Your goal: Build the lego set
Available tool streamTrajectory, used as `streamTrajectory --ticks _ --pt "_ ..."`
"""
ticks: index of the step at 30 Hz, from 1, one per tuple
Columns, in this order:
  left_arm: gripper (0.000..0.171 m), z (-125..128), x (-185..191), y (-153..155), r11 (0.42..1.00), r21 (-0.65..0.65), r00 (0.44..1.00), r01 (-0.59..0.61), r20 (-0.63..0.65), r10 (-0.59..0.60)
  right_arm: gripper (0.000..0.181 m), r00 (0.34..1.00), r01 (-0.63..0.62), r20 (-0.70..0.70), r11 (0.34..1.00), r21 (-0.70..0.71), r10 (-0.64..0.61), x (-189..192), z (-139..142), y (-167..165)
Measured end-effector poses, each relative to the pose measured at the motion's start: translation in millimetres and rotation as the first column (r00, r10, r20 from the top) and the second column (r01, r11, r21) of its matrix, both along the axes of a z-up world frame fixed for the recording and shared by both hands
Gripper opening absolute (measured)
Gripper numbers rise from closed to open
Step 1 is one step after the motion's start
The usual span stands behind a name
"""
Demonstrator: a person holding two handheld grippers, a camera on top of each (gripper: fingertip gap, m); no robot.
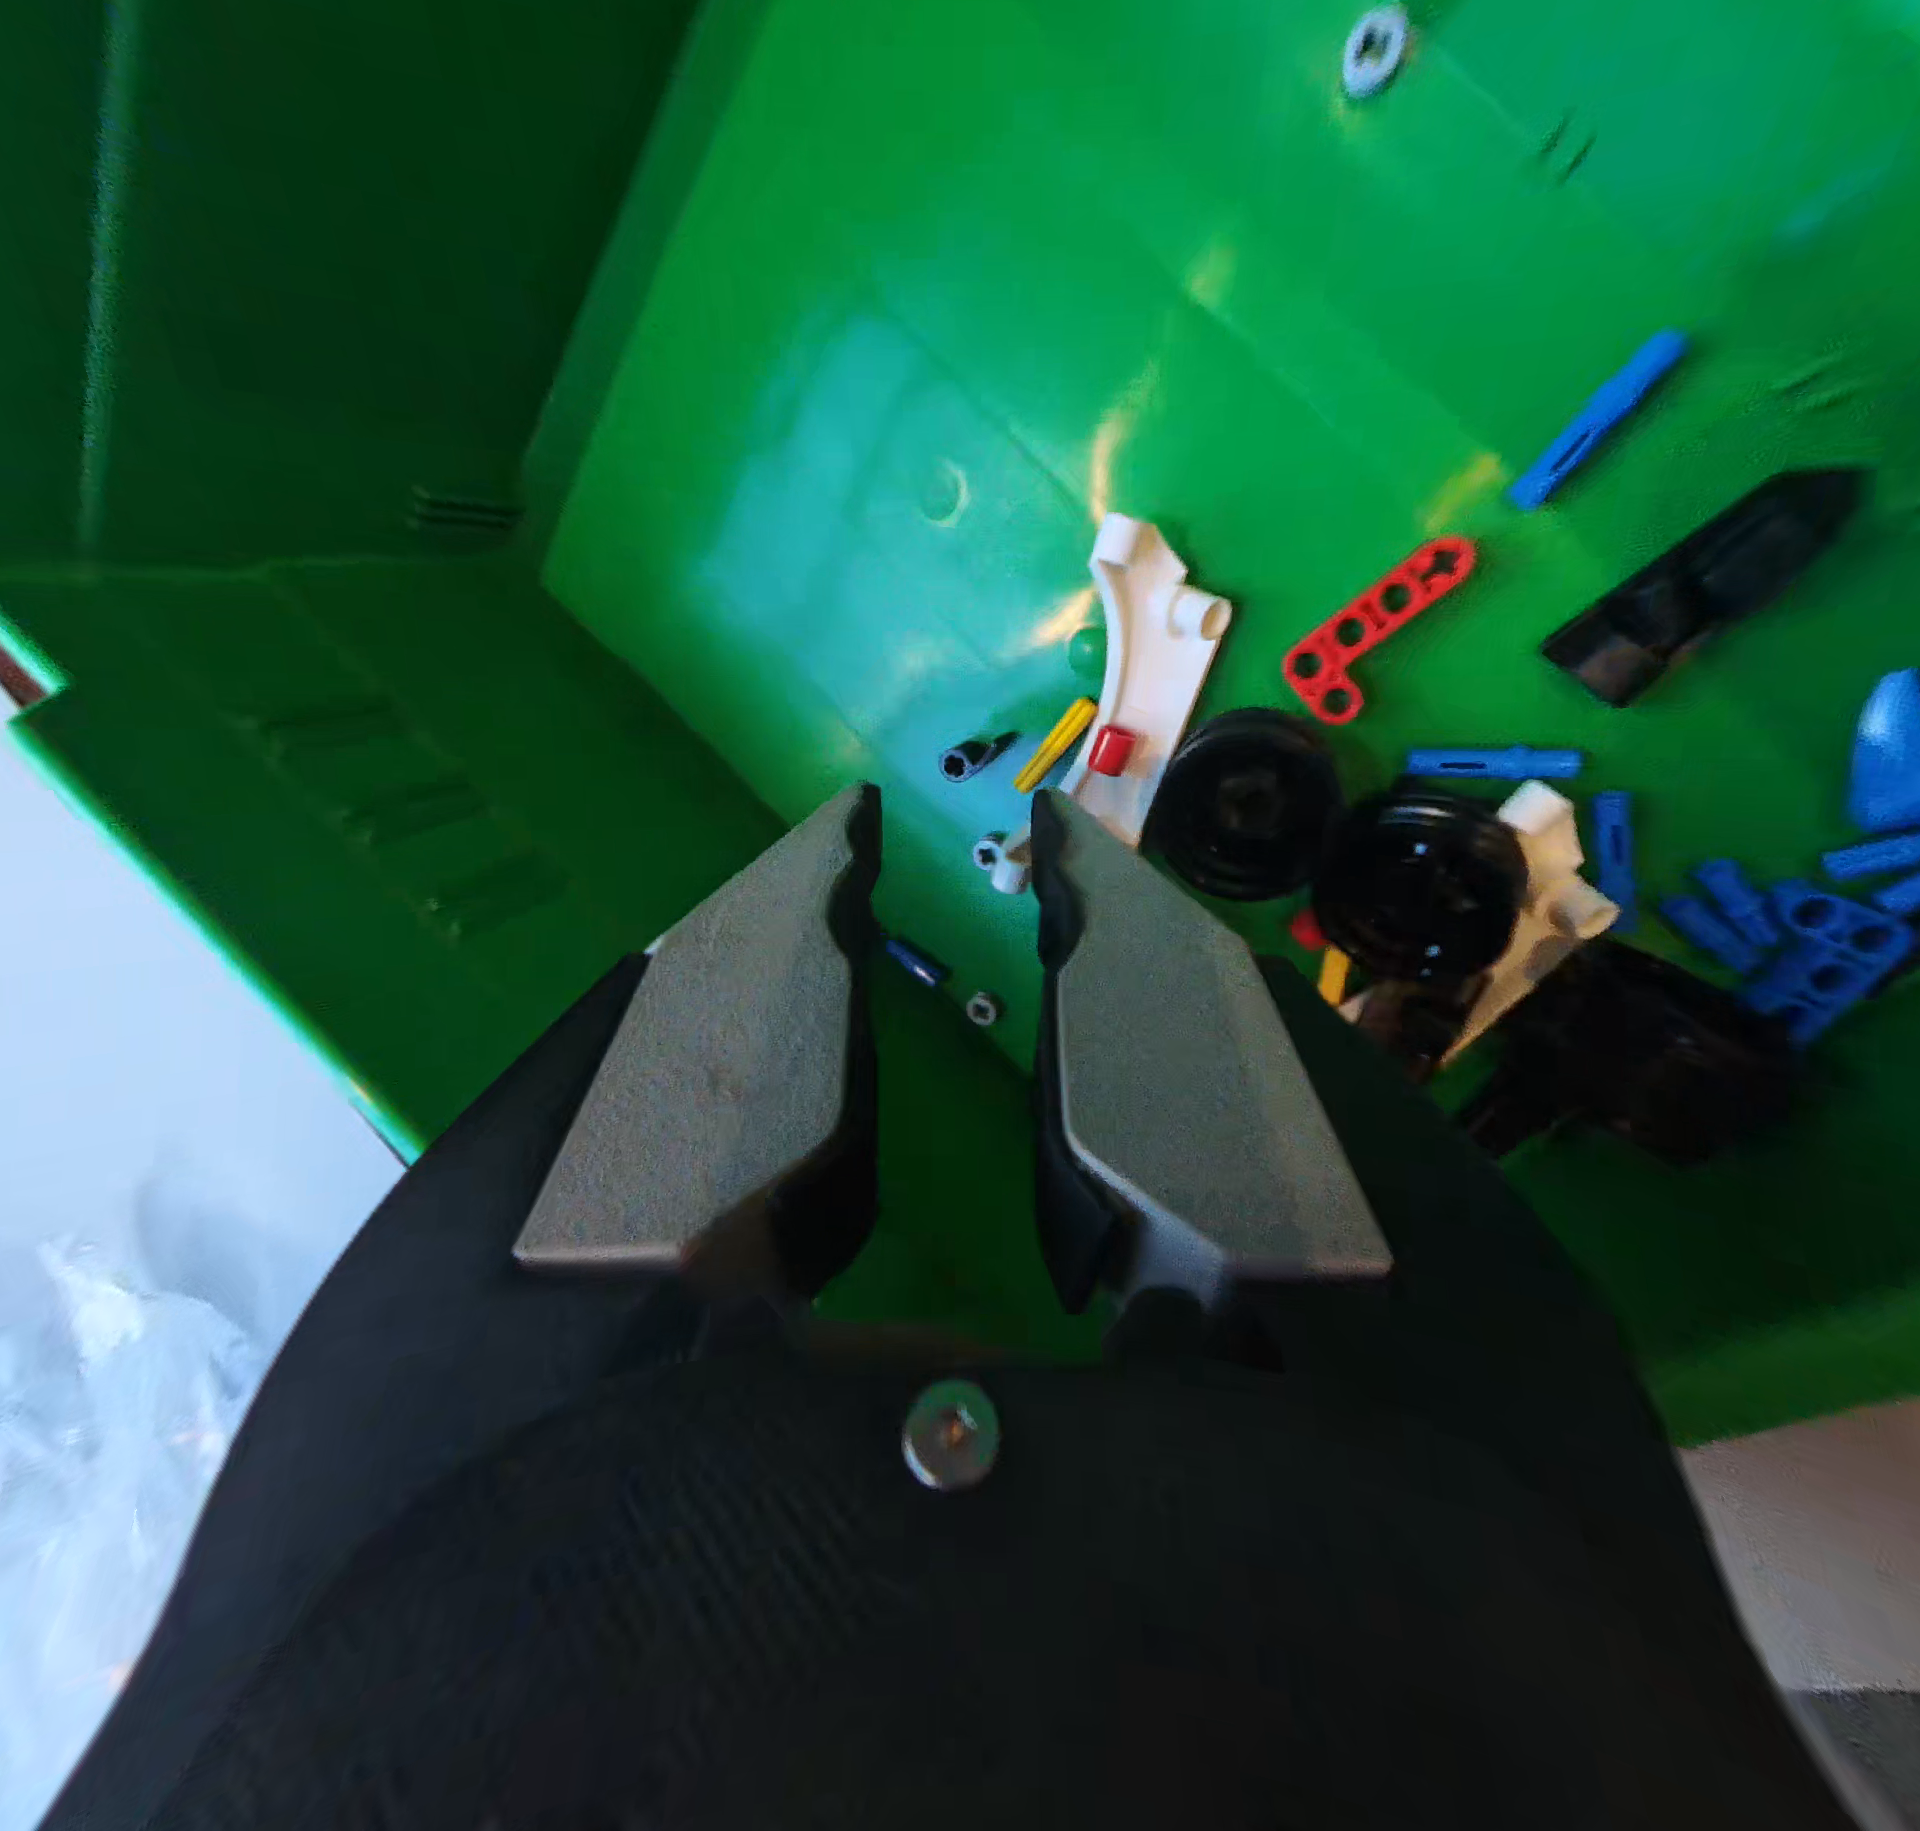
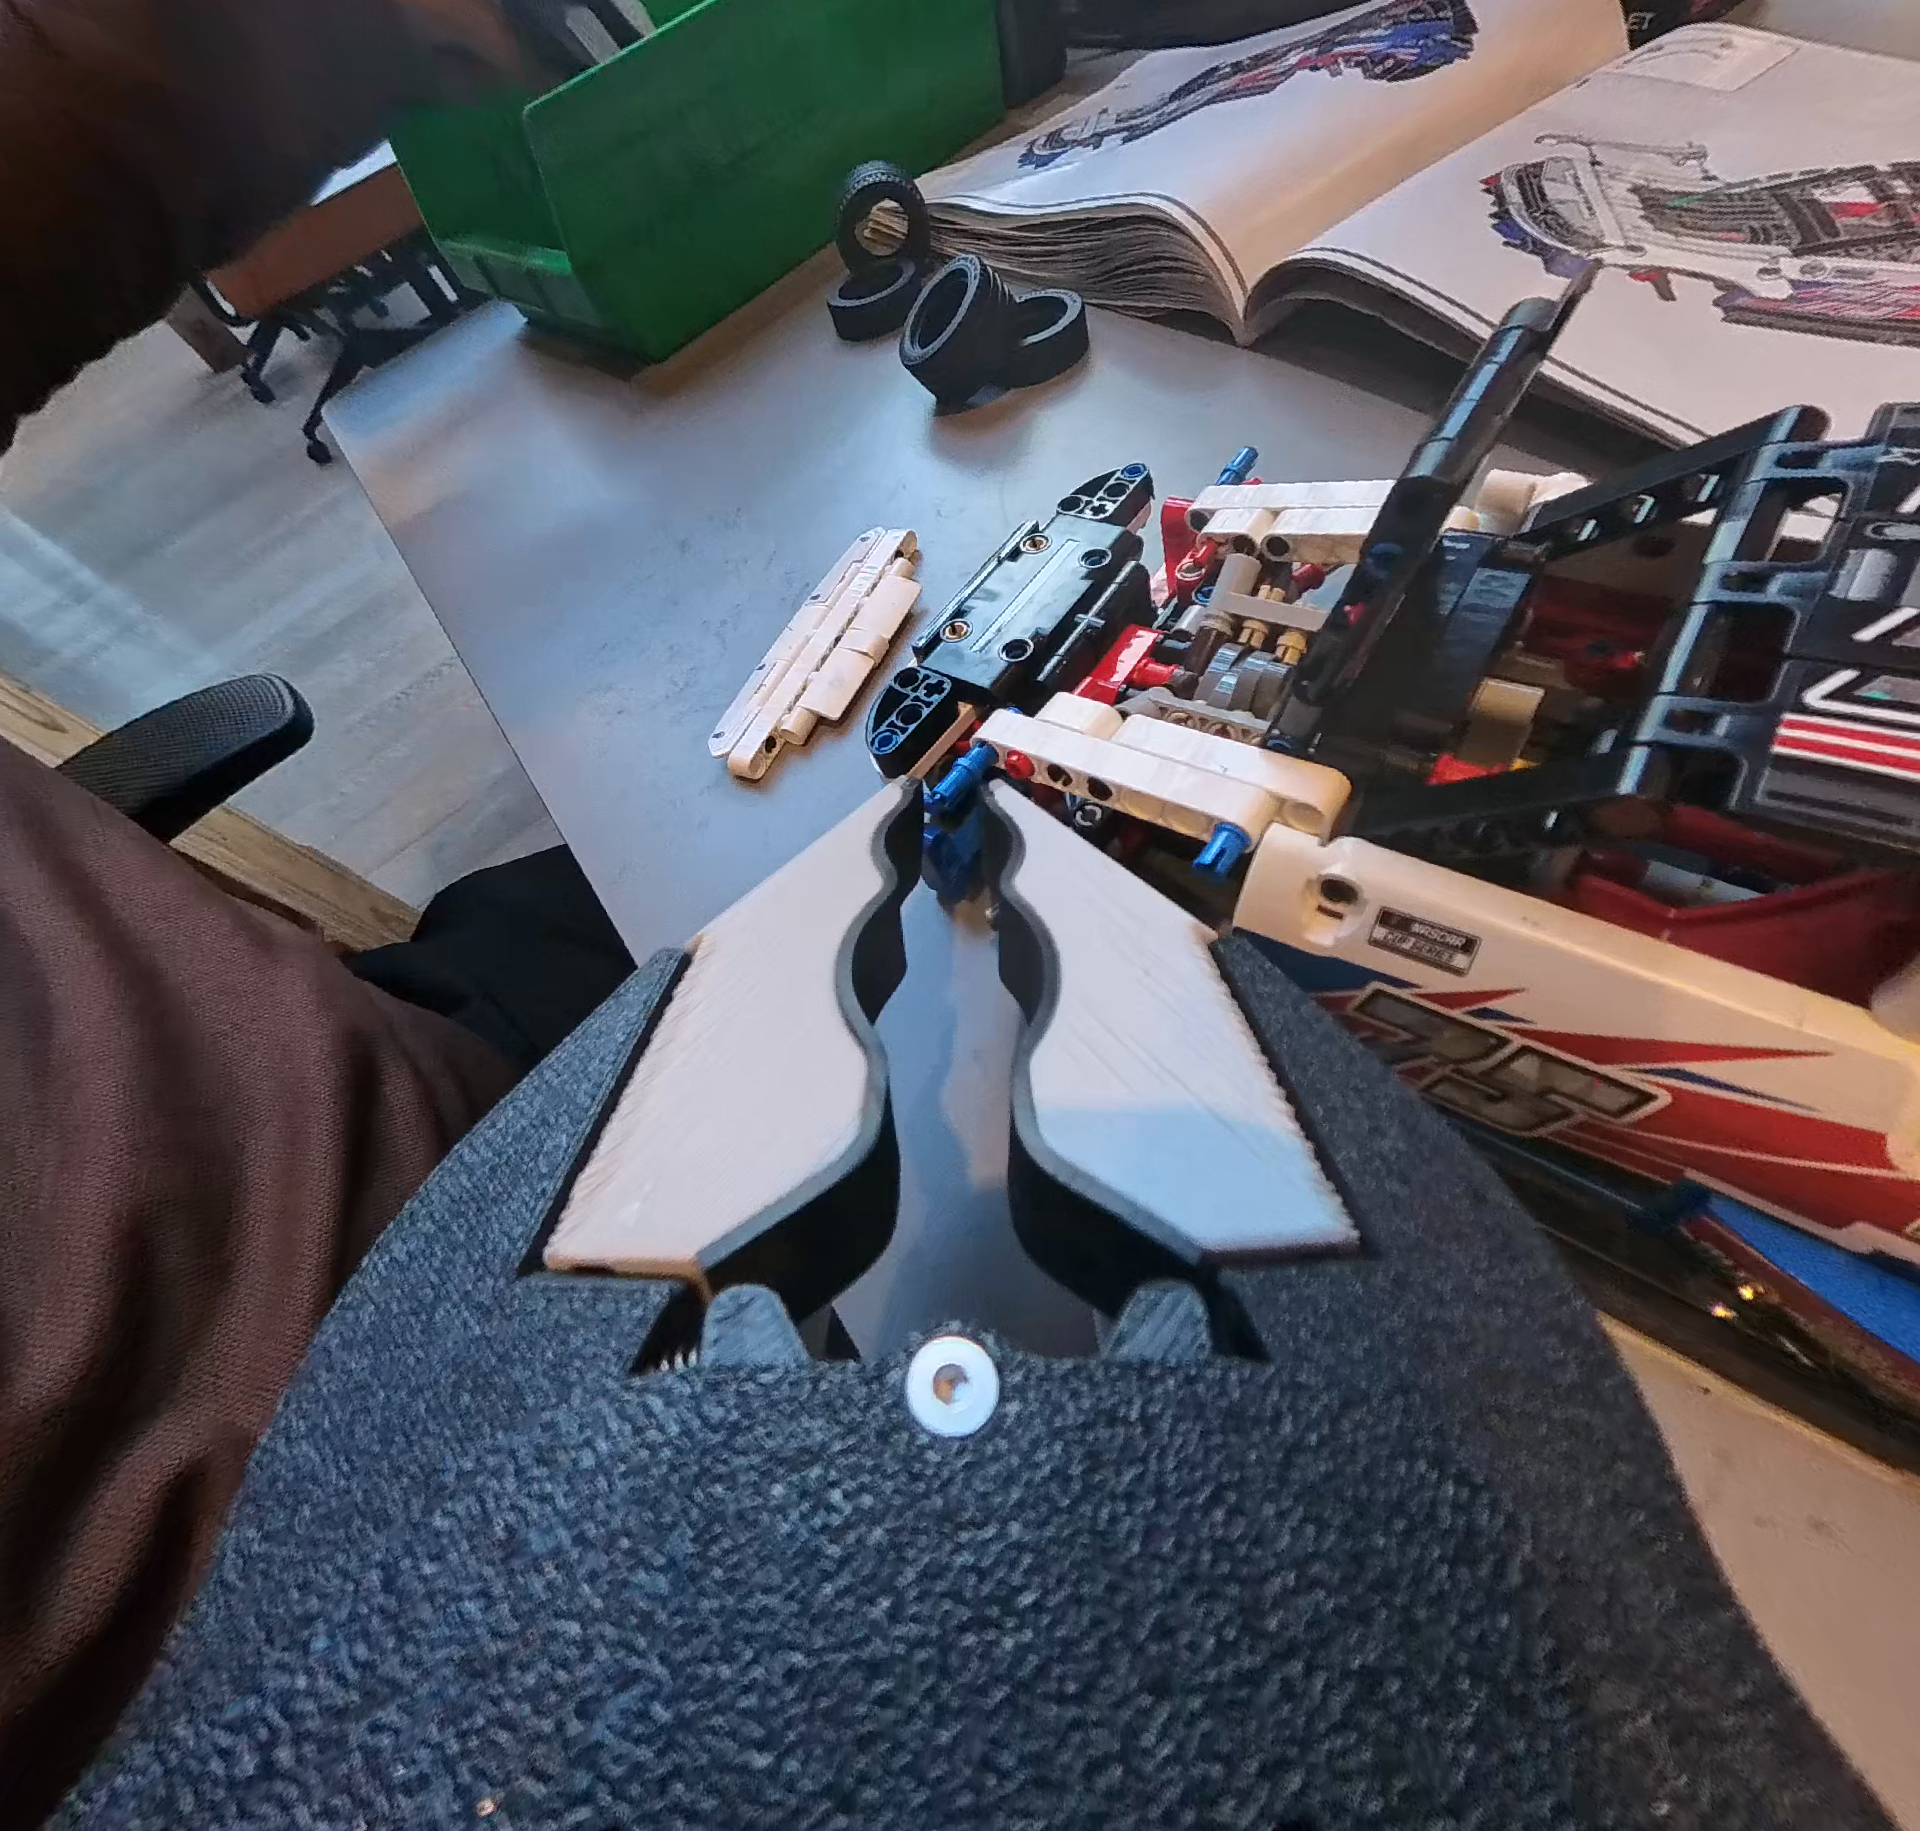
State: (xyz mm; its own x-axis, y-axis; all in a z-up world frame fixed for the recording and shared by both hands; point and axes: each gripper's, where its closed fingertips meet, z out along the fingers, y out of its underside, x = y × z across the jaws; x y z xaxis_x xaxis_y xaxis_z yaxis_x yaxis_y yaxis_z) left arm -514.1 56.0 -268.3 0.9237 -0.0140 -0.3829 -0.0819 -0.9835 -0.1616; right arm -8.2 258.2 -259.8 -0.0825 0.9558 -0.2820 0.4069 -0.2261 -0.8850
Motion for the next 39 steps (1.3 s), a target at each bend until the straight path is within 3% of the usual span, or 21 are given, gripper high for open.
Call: streamTrajectory --ticks 3,7,9,11,15,19,20,23,26,30,33,35,36,38,39 --pt "0.029 -12.1 -1.5 -8.6 0.994 -0.110 1.000 -0.020 0.016 0.022 0.010 1.000 0.000 0.000 1.000 0.003 0.000 0.4 0.5 -0.1" --pt "0.004 -20.1 5.1 -8.8 0.989 -0.144 0.996 -0.028 0.084 0.041 0.010 1.000 0.000 -0.001 1.000 0.005 0.000 0.8 1.2 -0.1" --pt "0.006 -18.8 5.2 -10.4 0.987 -0.160 0.997 -0.025 0.073 0.037 0.010 1.000 0.000 -0.002 1.000 0.003 0.000 1.1 1.5 -0.1" --pt "0.007 -7.5 -3.4 -5.2 0.993 -0.112 0.999 -0.040 -0.008 0.039 0.010 1.000 -0.001 -0.003 1.000 -0.001 0.001 1.2 1.7 -0.1" --pt "0.012 -0.4 20.9 14.9 0.999 0.030 0.991 -0.033 0.133 0.029 0.010 1.000 -0.003 -0.004 1.000 -0.006 0.003 1.3 2.1 -0.3" --pt "0.021 -16.0 22.5 14.4 0.998 -0.027 0.985 -0.063 0.157 0.066 0.011 1.000 -0.001 -0.005 1.000 -0.003 0.001 1.8 3.0 -0.2" --pt "0.008 -19.7 22.8 13.4 0.997 -0.046 0.984 -0.068 0.160 0.074 0.011 1.000 0.000 -0.006 1.000 -0.001 0.000 2.0 3.4 -0.1" --pt "0.004 -18.8 21.2 17.3 0.997 -0.040 0.988 -0.068 0.133 0.073 0.011 1.000 0.004 -0.010 1.000 0.003 -0.004 3.2 4.8 0.1" --pt "0.001 -6.2 22.9 16.7 0.999 -0.023 0.995 -0.040 0.089 0.042 0.010 1.000 0.000 -0.010 1.000 0.000 0.000 4.1 4.9 -0.5" --pt "0.002 35.5 31.4 11.8 0.998 0.060 1.000 -0.001 -0.017 0.002 0.010 1.000 -0.010 -0.003 1.000 -0.017 0.010 3.8 2.7 -2.1" --pt "0.001 79.2 57.4 25.1 0.968 0.195 0.980 0.159 -0.153 -0.130 0.005 1.000 -0.016 -0.004 0.999 -0.047 0.016 3.9 2.3 -1.0" --pt "0.000 112.4 106.5 56.0 0.855 0.310 0.896 0.416 -0.298 -0.328 0.006 1.000 -0.021 -0.017 0.996 -0.081 0.020 4.5 4.4 -0.5" --pt "0.001 126.4 146.0 75.0 0.742 0.345 0.808 0.575 -0.381 -0.449 0.005 1.000 -0.021 -0.025 0.996 -0.091 0.019 4.8 5.8 -0.1" --pt "0.001 144.7 244.0 110.8 0.395 0.315 0.505 0.863 -0.581 -0.638 0.006 0.999 -0.022 -0.027 0.995 -0.102 0.020 5.1 6.6 0.0" --pt "0.001 143.9 292.4 125.9 0.227 0.253 0.339 0.940 -0.655 -0.675 0.006 0.999 -0.022 -0.026 0.995 -0.100 0.020 5.3 6.9 -0.1"
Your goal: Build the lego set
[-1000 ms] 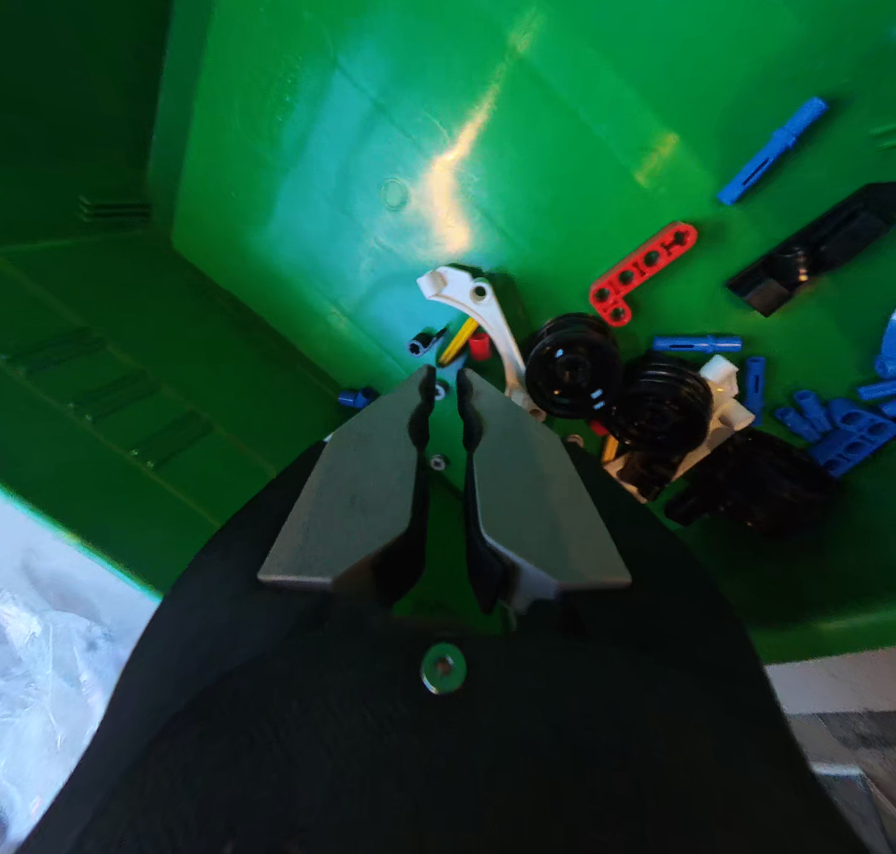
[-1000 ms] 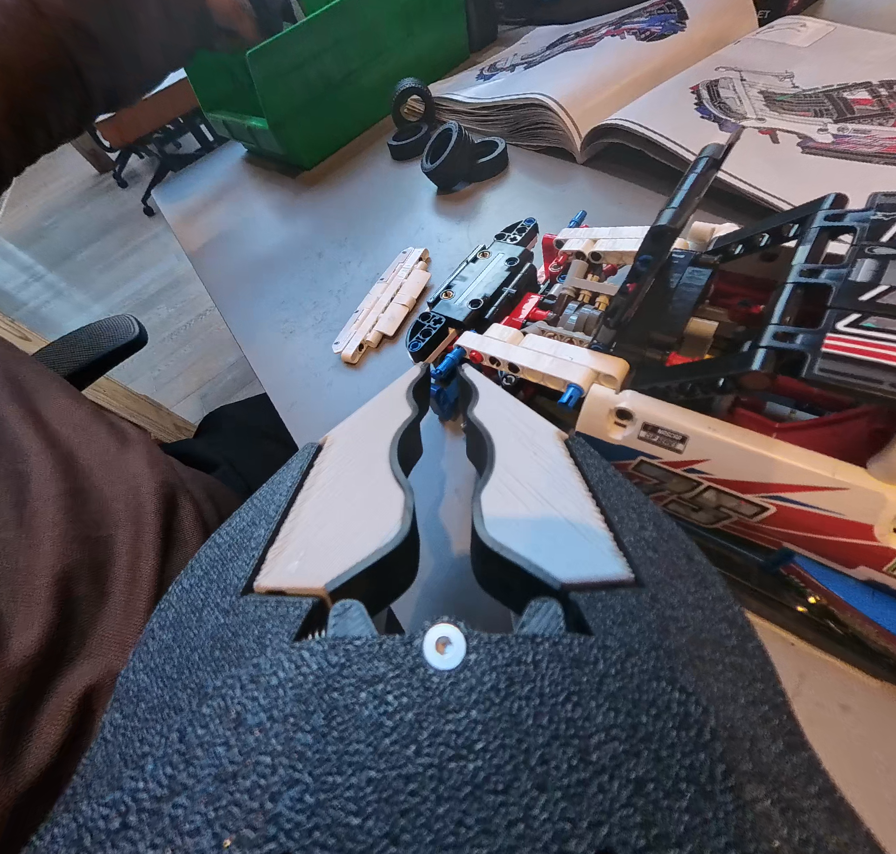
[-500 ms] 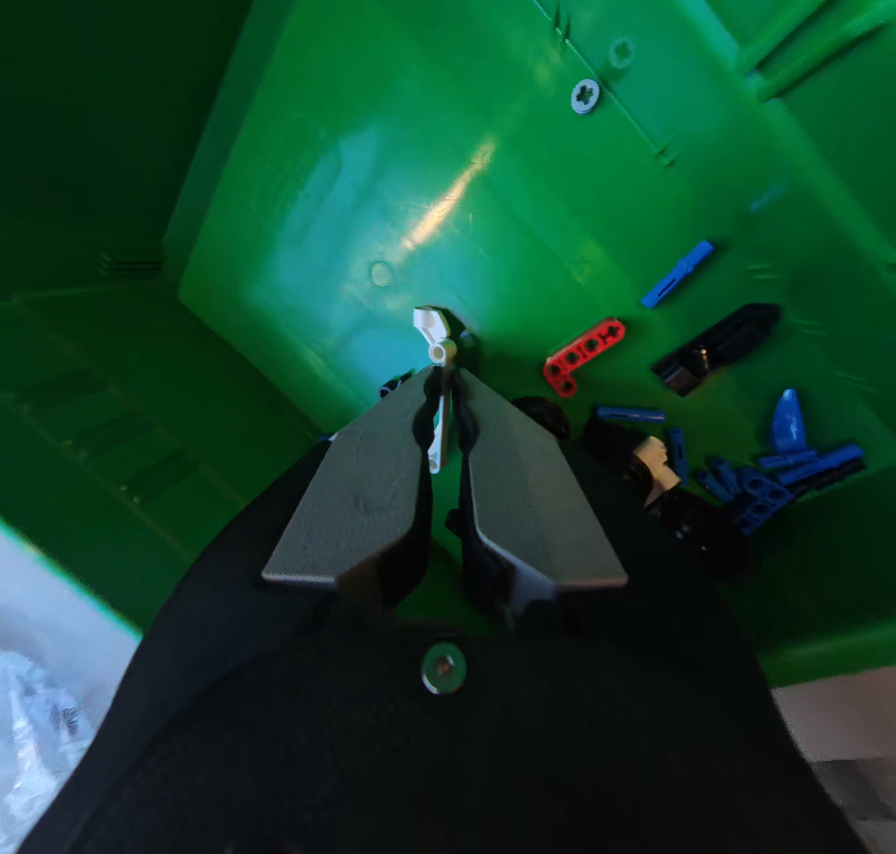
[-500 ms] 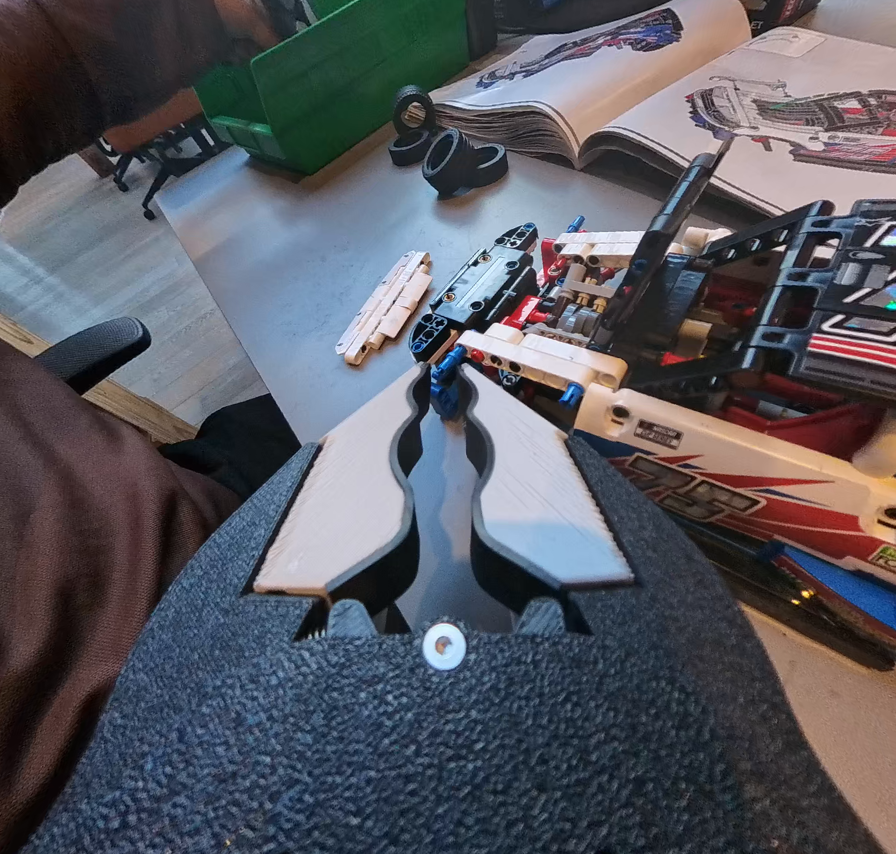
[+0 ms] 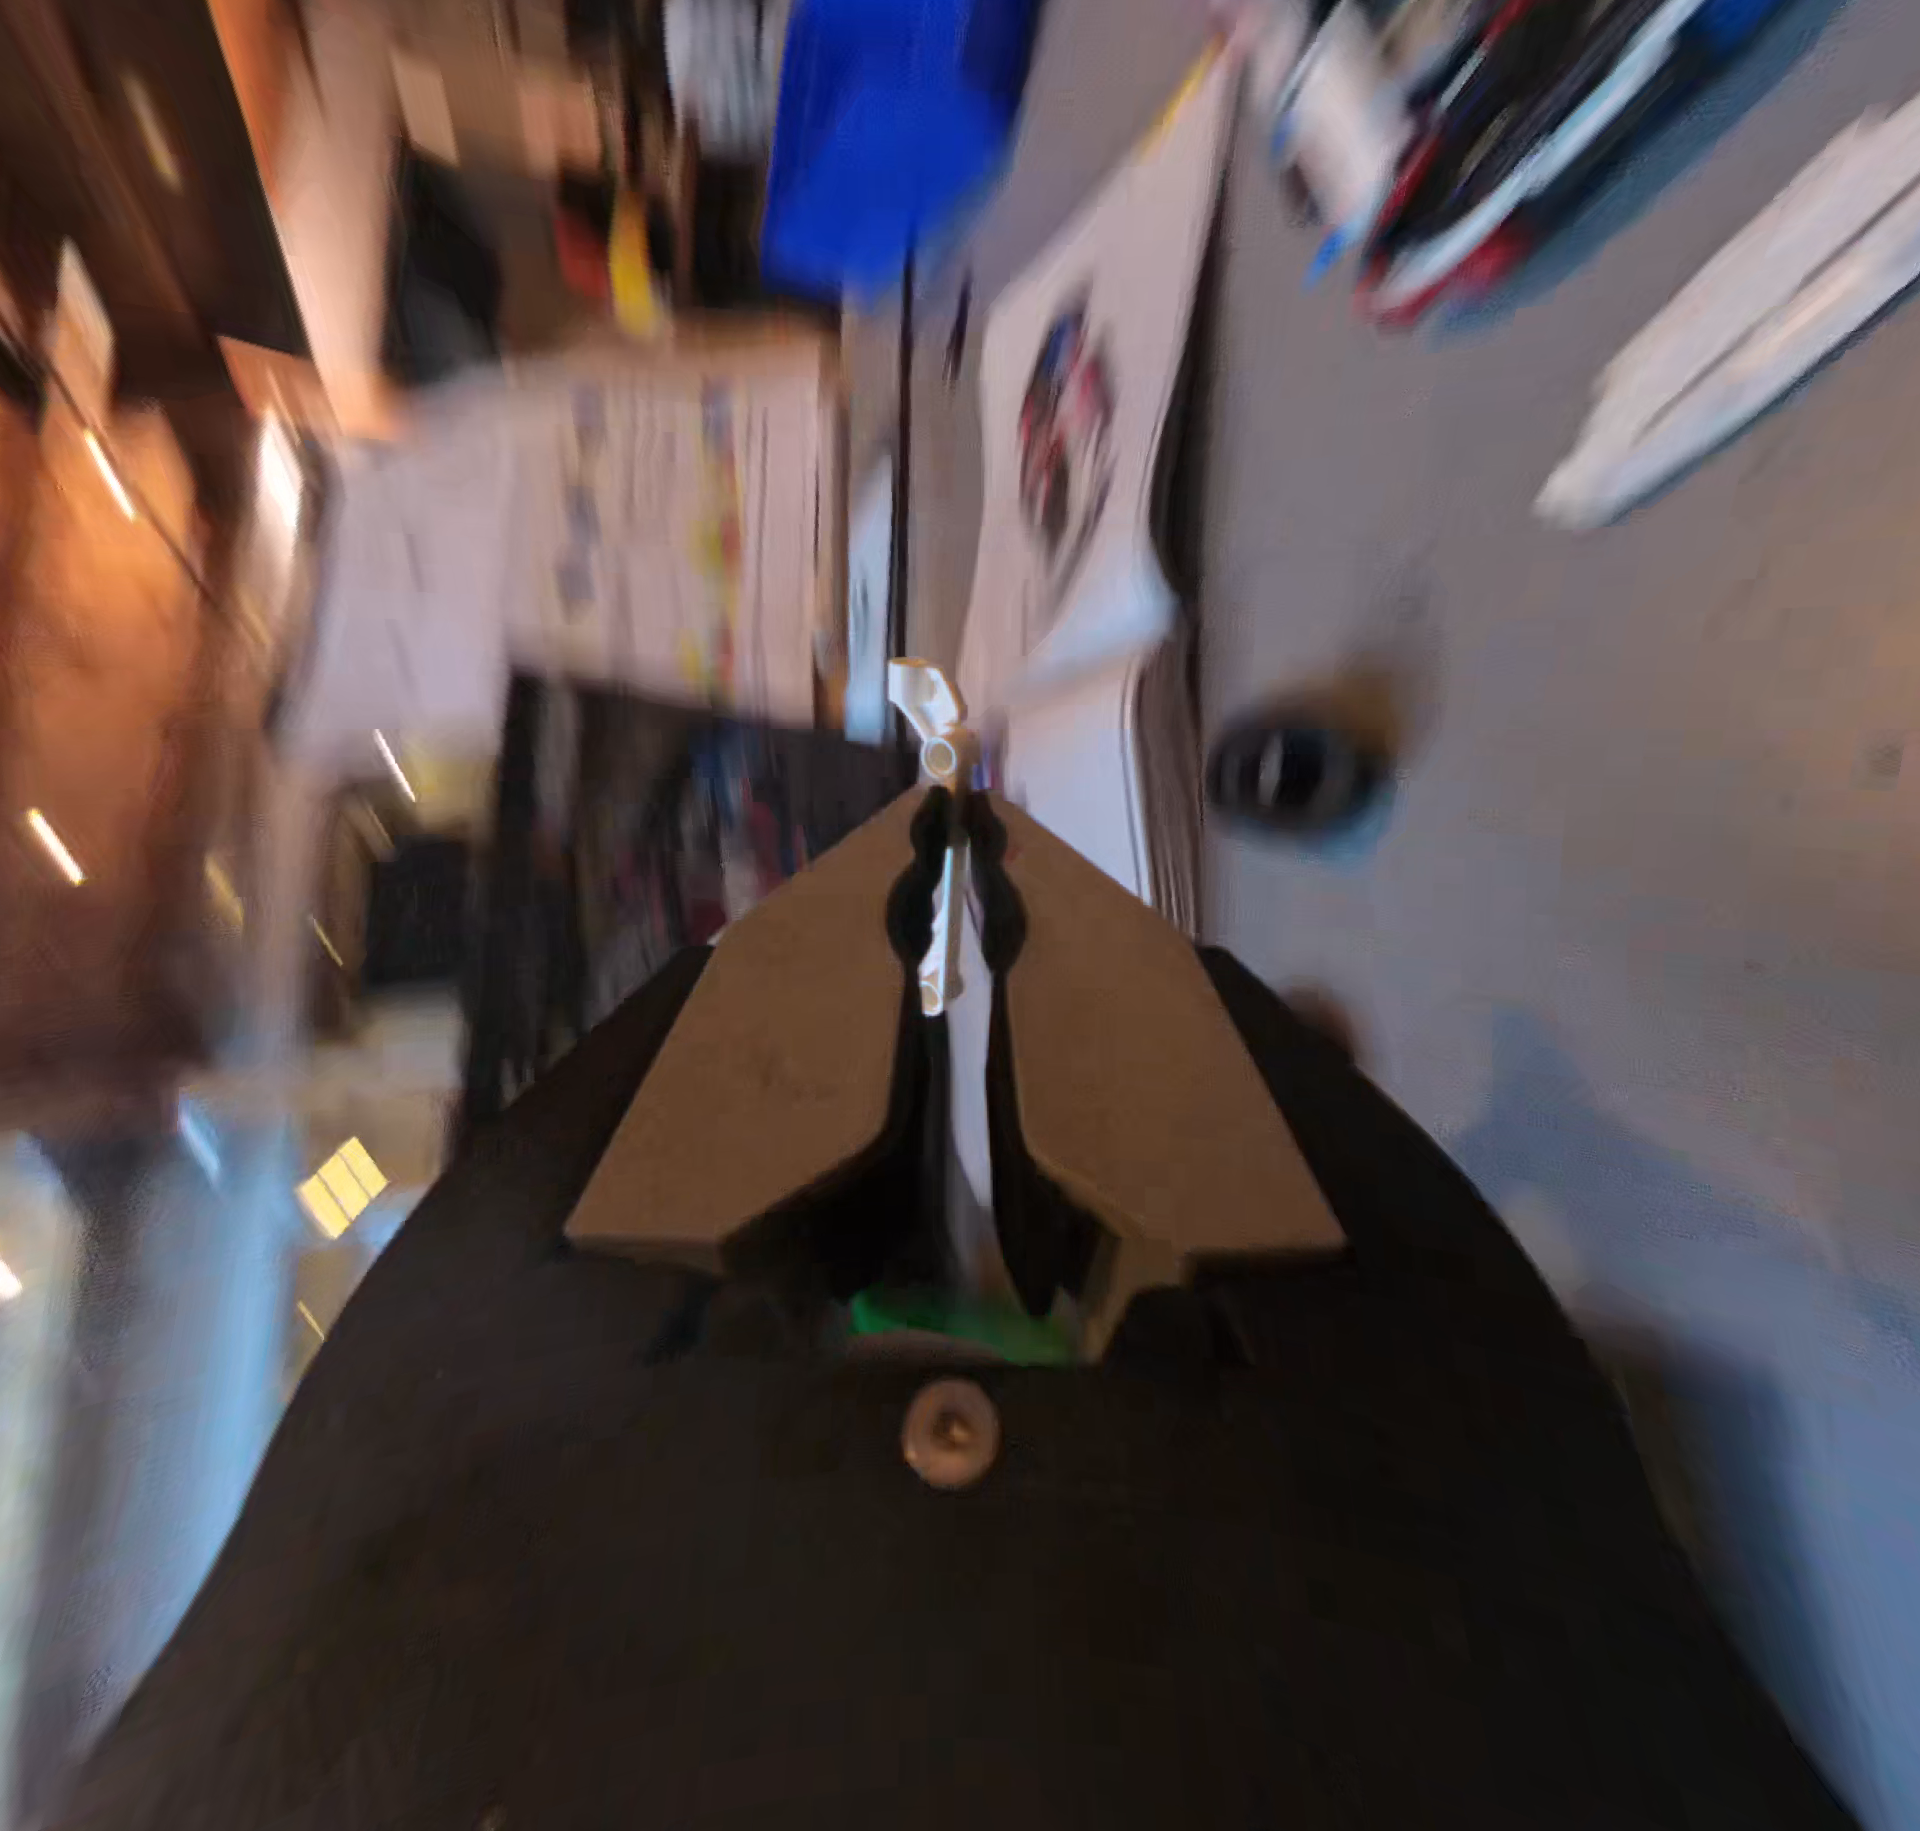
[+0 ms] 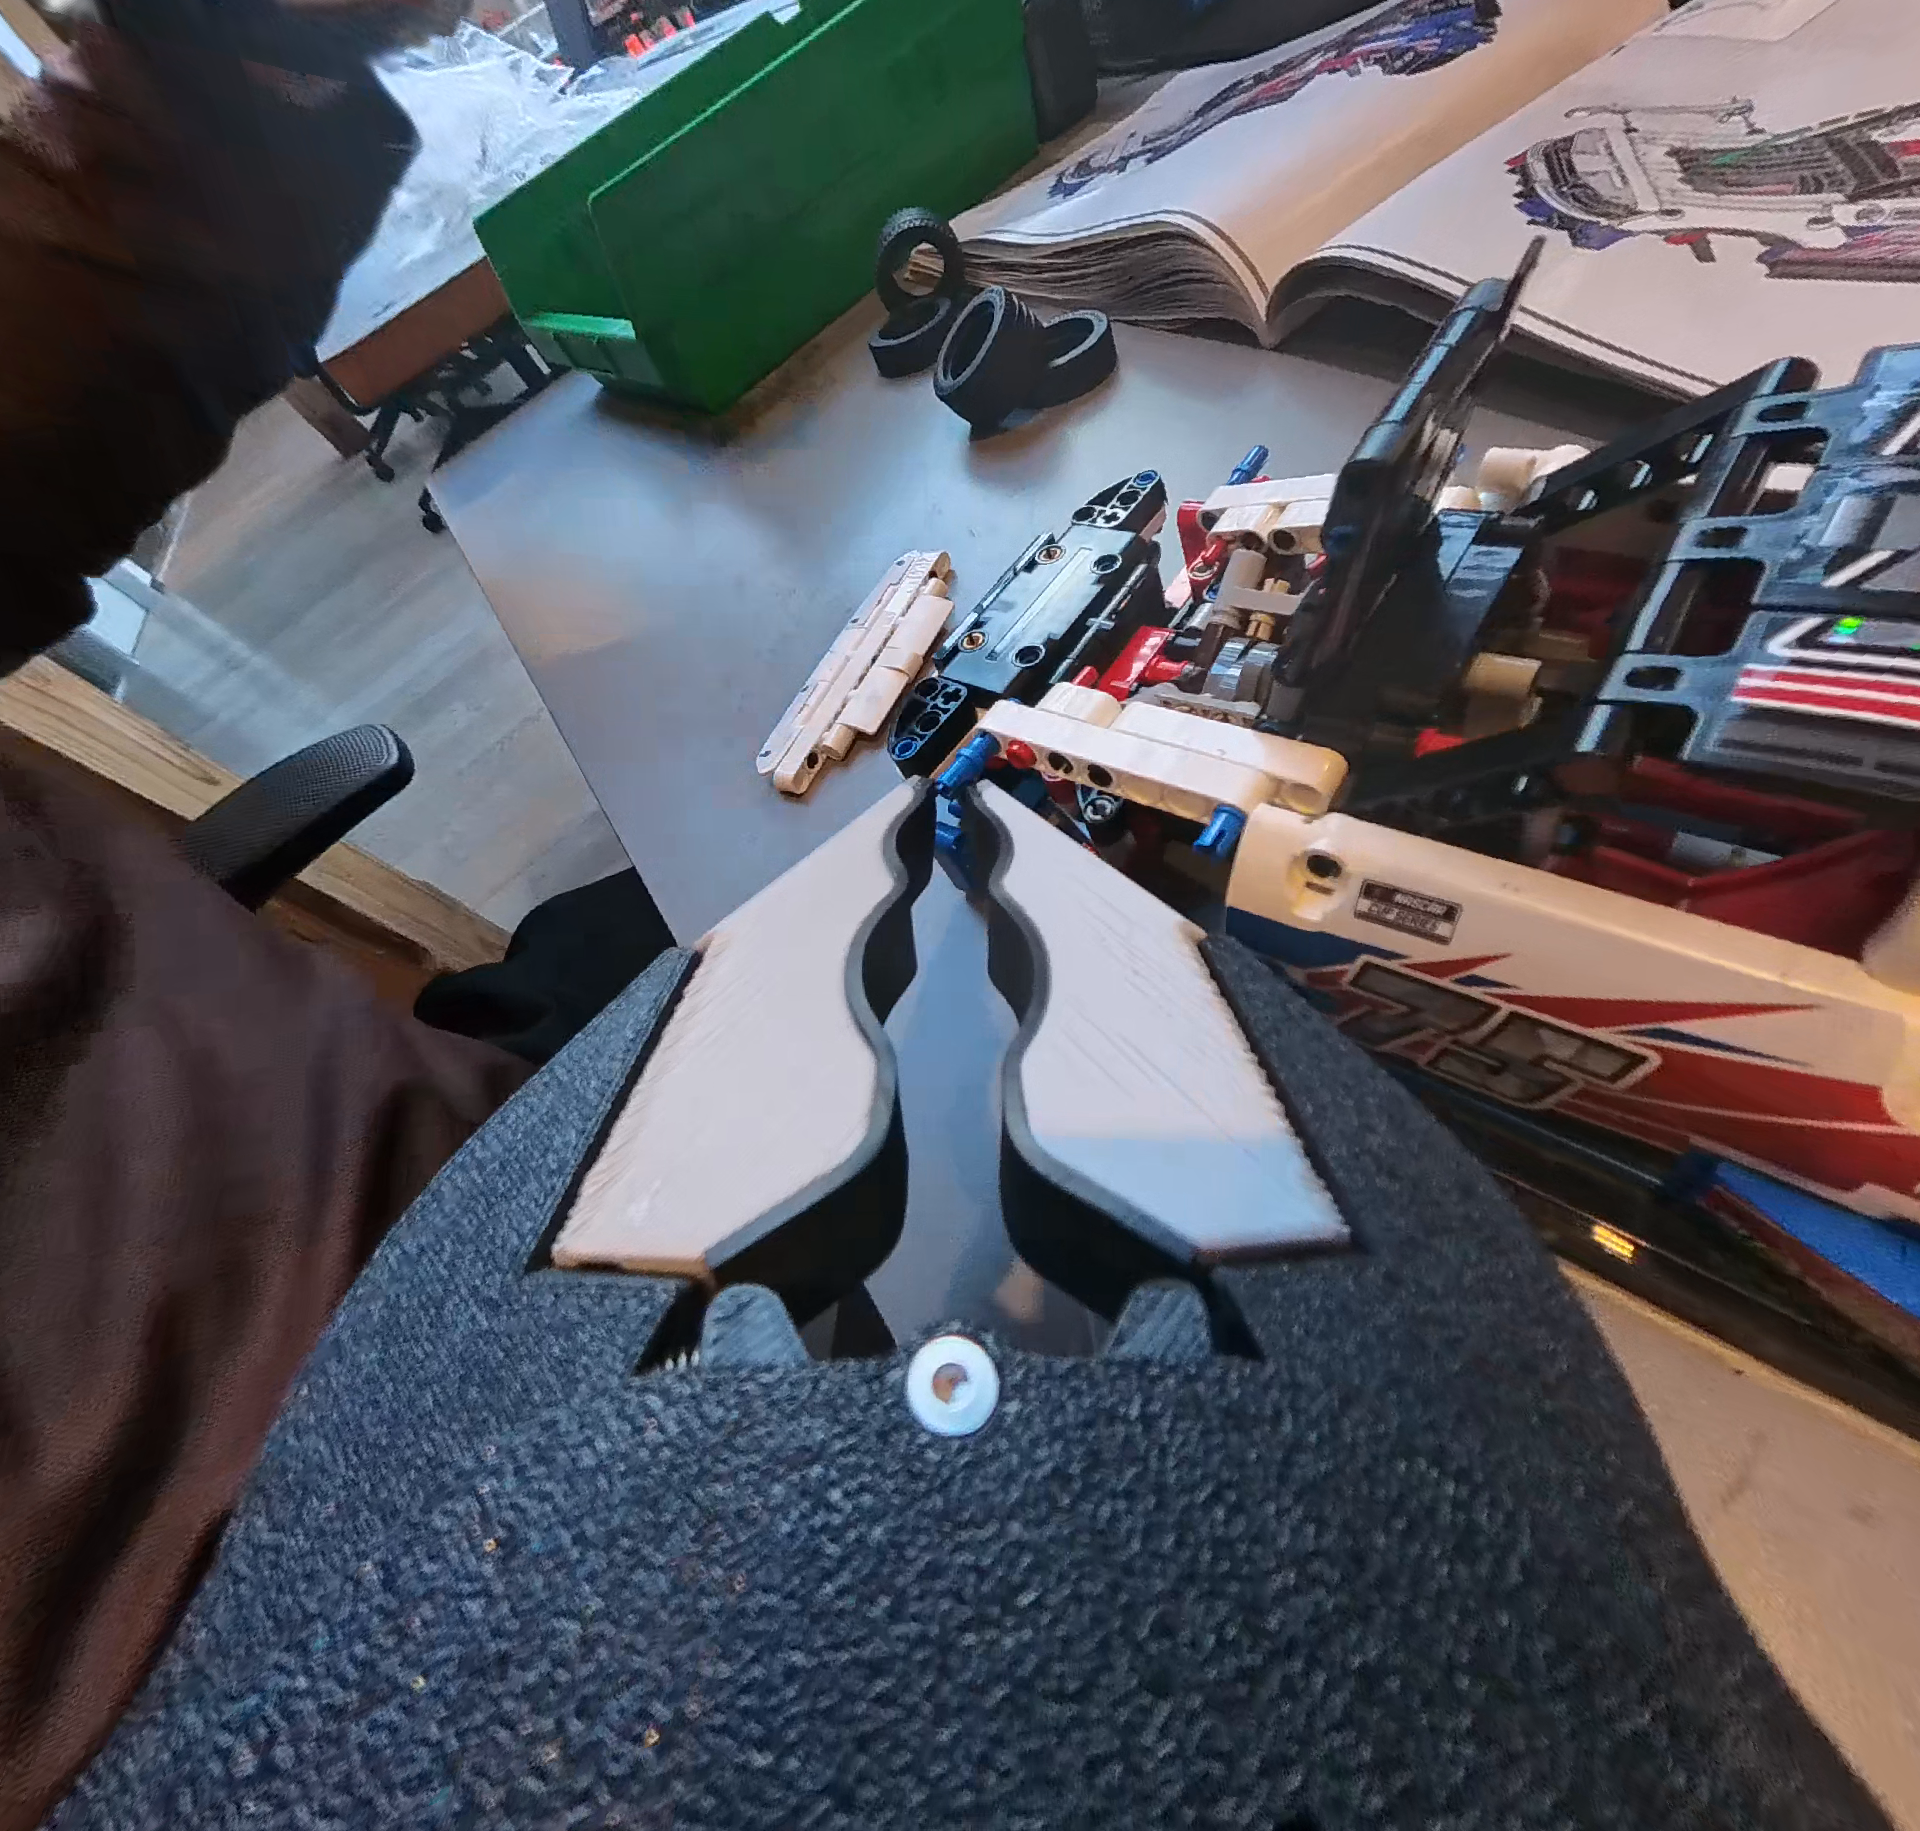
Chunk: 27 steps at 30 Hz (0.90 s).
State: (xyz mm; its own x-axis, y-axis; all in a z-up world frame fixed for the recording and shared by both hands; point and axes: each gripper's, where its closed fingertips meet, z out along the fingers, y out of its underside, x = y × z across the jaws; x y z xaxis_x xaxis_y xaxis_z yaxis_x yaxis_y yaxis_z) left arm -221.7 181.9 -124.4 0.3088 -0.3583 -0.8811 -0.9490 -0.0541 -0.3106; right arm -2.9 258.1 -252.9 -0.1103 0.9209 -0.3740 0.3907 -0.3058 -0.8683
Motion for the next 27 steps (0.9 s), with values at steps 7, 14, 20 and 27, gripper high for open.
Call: streamTrajectory --ticks 7,14,20,27 --pt "0.000 -71.7 174.7 77.9 0.800 0.010 0.725 0.600 -0.430 -0.539 0.005 1.000 0.001 0.000 1.000 -0.002 -0.001 2.1 0.7 -0.5" --pt "0.001 -115.2 186.0 108.7 0.614 -0.232 0.392 0.754 -0.592 -0.704 0.005 1.000 0.002 0.000 1.000 -0.015 -0.002 4.4 0.4 -1.7" --pt "0.001 -124.2 184.8 111.0 0.441 -0.250 0.188 0.862 -0.649 -0.737 0.005 1.000 -0.002 0.018 1.000 0.009 0.002 0.5 -3.3 -1.8" --pt "0.001 -130.0 185.9 102.7 0.380 -0.240 0.143 0.893 -0.650 -0.746 0.003 1.000 0.001 -0.004 1.000 -0.025 -0.001 0.0 0.1 -0.1"
